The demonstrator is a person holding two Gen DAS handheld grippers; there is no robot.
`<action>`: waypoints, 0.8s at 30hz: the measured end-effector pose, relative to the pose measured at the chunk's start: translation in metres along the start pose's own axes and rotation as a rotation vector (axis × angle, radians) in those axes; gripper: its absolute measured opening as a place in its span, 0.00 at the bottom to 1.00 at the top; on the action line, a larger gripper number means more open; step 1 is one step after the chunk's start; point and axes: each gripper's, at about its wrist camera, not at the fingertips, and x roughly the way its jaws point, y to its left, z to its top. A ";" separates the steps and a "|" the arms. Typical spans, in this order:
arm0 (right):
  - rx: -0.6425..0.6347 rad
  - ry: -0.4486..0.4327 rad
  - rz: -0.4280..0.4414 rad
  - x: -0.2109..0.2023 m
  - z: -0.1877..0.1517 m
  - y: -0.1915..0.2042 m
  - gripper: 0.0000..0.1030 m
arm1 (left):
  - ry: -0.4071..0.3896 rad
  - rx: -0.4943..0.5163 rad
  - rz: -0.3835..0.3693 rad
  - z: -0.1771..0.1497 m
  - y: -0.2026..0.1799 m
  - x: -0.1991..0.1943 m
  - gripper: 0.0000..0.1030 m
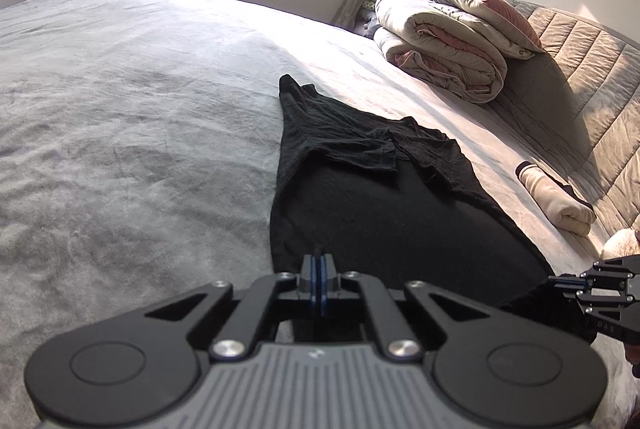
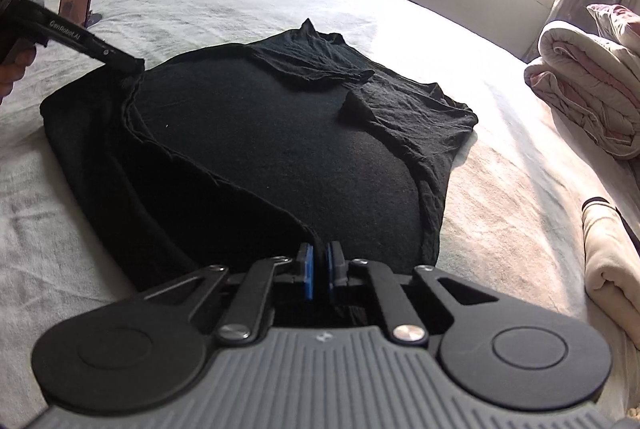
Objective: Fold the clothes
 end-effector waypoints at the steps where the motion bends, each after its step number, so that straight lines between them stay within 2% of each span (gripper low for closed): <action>1: 0.031 -0.004 -0.008 0.001 0.001 -0.004 0.06 | -0.006 -0.012 0.005 0.000 0.002 0.000 0.02; 5: 0.102 -0.011 -0.068 0.008 0.004 -0.012 0.07 | -0.002 -0.061 0.036 0.000 0.010 0.002 0.02; 6: 0.112 -0.015 -0.095 0.008 0.004 -0.013 0.12 | 0.001 -0.071 0.037 0.001 0.012 0.003 0.02; 10: 0.200 -0.036 -0.168 0.002 0.003 -0.030 0.19 | 0.013 -0.116 0.021 0.002 0.017 0.002 0.03; 11: 0.232 -0.043 -0.177 -0.001 0.003 -0.036 0.25 | 0.013 -0.125 0.016 0.002 0.018 0.002 0.03; 12: 0.264 -0.051 -0.178 -0.005 0.001 -0.043 0.36 | 0.017 -0.132 0.008 0.002 0.019 0.002 0.06; 14: 0.335 -0.063 -0.168 -0.012 -0.003 -0.057 0.43 | 0.028 -0.146 -0.014 0.003 0.019 0.002 0.11; 17: 0.409 -0.059 -0.113 -0.018 -0.009 -0.070 0.43 | 0.036 -0.141 -0.019 0.003 0.018 0.004 0.16; 21: 0.422 -0.059 -0.024 -0.021 -0.011 -0.072 0.47 | 0.047 -0.130 -0.007 0.003 0.015 0.008 0.17; 24: 0.406 -0.063 -0.003 -0.025 -0.011 -0.069 0.48 | 0.048 -0.118 0.005 0.004 0.013 0.010 0.17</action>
